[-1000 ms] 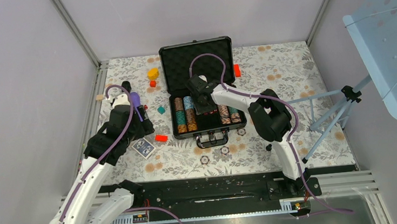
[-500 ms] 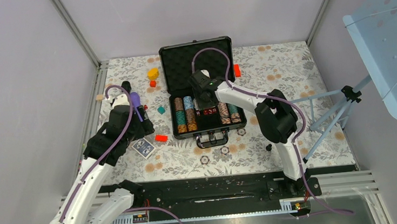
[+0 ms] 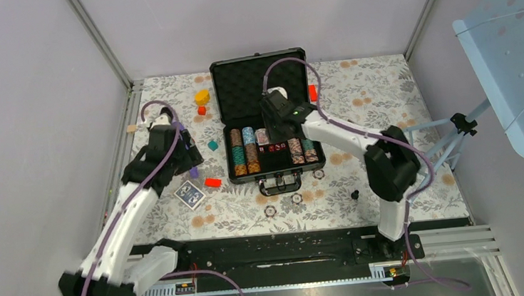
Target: Pack up texas hold em set
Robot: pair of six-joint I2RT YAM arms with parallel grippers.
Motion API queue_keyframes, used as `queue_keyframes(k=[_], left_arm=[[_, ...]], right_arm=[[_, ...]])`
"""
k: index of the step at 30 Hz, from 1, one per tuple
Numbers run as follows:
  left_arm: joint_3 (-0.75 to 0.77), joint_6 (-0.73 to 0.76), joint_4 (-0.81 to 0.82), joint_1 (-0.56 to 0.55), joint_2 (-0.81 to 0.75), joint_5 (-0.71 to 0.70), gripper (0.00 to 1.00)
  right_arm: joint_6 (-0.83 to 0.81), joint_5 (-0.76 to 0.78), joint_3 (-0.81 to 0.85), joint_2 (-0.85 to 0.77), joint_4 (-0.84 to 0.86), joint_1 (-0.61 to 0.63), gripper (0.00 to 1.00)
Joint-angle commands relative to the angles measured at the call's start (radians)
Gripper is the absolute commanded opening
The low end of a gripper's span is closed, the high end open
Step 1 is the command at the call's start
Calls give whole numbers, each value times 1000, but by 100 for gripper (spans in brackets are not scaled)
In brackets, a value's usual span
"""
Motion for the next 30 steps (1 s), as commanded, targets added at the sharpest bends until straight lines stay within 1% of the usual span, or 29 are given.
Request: queue_keyframes(k=[1, 8, 10, 13, 17, 21, 30], left_arm=[[37, 2, 161, 70, 216, 56, 65], [256, -10, 265, 91, 606, 48, 59], [339, -12, 269, 107, 718, 44, 55], [416, -13, 272, 137, 817, 45, 52], [489, -6, 263, 169, 910, 44, 51], [516, -10, 256, 193, 966, 51, 49], [522, -9, 243, 195, 1012, 3, 47]], right_arm=[[-10, -12, -110, -214, 62, -4, 44], [24, -16, -405, -540, 92, -3, 44], [25, -7, -469, -623, 84, -3, 44], [29, 3, -540, -736, 61, -2, 44], [39, 16, -599, -841, 32, -5, 45], [43, 15, -632, -902, 18, -4, 45], [40, 11, -665, -905, 17, -3, 46]])
